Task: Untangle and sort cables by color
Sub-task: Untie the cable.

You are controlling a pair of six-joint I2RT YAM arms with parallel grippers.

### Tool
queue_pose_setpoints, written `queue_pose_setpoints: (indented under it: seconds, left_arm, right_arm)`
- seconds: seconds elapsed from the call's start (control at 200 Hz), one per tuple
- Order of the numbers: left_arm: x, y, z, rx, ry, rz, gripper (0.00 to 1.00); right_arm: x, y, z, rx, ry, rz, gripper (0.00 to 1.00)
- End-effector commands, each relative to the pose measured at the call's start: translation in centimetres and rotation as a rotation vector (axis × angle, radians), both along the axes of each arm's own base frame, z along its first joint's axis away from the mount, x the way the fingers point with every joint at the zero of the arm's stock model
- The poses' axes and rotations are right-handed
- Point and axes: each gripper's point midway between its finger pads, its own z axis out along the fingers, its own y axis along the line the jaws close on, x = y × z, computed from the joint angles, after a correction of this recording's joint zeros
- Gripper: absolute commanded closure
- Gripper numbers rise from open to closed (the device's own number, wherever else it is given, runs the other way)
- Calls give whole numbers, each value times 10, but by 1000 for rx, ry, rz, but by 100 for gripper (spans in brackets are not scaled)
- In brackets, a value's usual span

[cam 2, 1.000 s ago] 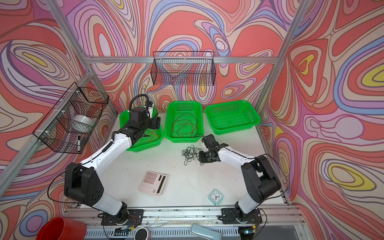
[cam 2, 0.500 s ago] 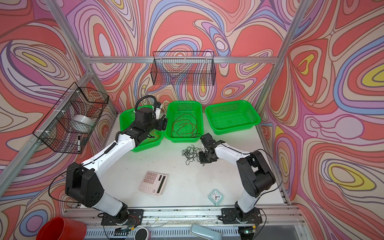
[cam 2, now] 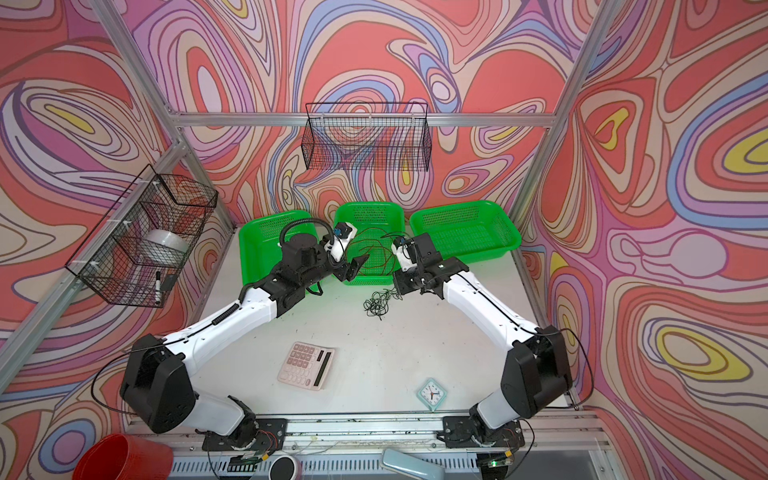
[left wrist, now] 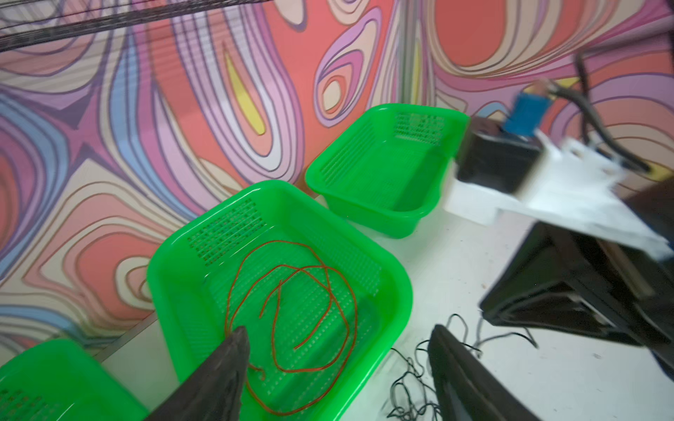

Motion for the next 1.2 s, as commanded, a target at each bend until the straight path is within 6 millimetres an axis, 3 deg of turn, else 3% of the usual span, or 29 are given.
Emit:
queue_pose_setpoints:
  seconds: [0.0, 0.095, 0.2, 0.451, 0.696, 0.926, 1.092, 1.162, 1.197]
  left_arm:
    - [-34, -24, 22, -70, -95, -158, 27]
    - [-50, -34, 16, -86, -66, -211, 29]
    - [-55, -40, 2, -90, -25, -233, 33]
    - [-32, -51, -12, -132, 2, -169, 38]
    - [-12, -64, -19, -172, 30, -134, 51]
    - [-2, -76, -11, -177, -6, -83, 60]
    - [-12, -93, 7, -180, -51, -117, 90]
    - [-16, -96, 18, -181, -71, -120, 100]
    - [-19, -96, 23, -185, -80, -121, 100]
  right_arm:
    - [-2, 4, 31, 11, -63, 80, 100]
    - [0, 8, 51, 17, -109, 125, 100]
    - [-1, 12, 64, 22, -140, 177, 100]
    - [-8, 20, 81, 46, -171, 258, 100]
    - [-16, 19, 105, 80, -253, 274, 100]
    - [-19, 20, 112, 118, -285, 261, 100]
    - [-8, 11, 114, 115, -329, 177, 100]
    - [-6, 10, 116, 143, -354, 147, 100]
    - [-6, 10, 117, 156, -369, 134, 100]
